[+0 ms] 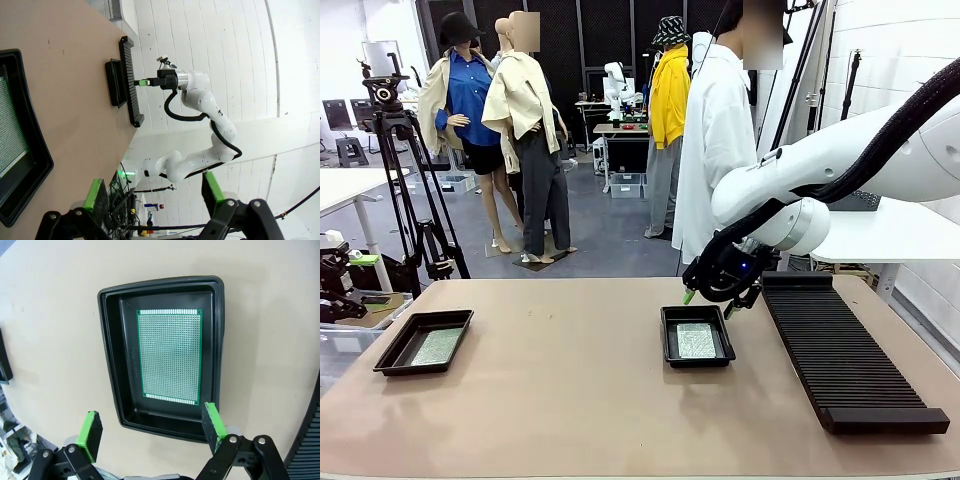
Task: Inspect and transfer BCBs to ESD trays.
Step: Pick up the ESD tray and place it on the left side of the table.
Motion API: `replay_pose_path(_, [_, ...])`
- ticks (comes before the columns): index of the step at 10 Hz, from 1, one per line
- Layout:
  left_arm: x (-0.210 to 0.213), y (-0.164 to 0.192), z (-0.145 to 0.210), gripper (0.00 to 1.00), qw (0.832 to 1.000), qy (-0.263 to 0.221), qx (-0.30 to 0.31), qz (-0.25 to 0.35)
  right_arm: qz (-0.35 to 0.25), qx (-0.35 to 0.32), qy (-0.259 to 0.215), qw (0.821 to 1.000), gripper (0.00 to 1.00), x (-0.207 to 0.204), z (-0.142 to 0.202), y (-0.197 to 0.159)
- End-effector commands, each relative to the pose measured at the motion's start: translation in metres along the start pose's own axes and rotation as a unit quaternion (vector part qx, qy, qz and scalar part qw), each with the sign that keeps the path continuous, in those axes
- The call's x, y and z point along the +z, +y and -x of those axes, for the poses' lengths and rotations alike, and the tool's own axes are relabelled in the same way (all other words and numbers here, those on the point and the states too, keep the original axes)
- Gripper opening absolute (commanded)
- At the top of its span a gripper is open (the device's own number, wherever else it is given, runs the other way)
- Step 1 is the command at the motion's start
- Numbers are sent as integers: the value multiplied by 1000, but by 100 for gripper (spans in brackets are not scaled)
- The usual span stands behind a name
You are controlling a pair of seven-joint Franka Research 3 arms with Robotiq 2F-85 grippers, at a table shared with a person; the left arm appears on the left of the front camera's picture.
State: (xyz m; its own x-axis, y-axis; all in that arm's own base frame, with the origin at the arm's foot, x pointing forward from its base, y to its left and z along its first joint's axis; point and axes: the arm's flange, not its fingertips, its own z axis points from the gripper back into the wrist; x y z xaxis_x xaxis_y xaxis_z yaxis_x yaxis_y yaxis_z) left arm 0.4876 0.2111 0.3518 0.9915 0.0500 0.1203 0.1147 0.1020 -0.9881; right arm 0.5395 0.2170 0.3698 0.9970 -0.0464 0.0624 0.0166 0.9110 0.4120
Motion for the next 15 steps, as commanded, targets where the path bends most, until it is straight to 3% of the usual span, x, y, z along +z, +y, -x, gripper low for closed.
replay_pose_path(1, [1,-2,0,100,1000,-1,-2,0,-4,-4,-1,1000,100,0,0,0])
replay_pose_path(4, [0,0,0,100,1000,0,0,0,-4,-4,-1,1000,100,0,0,0])
replay_pose_path(7, [-24,-26,-14,100,1000,13,16,-22,-29,5,-13,999,100,24,7,-14])
replay_pose_path(12, [-98,-73,-33,100,995,69,26,-67,-82,-4,-64,995,100,84,29,-68])
replay_pose_path(15, [-156,-98,-45,100,990,78,36,-109,-114,-5,-74,991,100,116,34,-101])
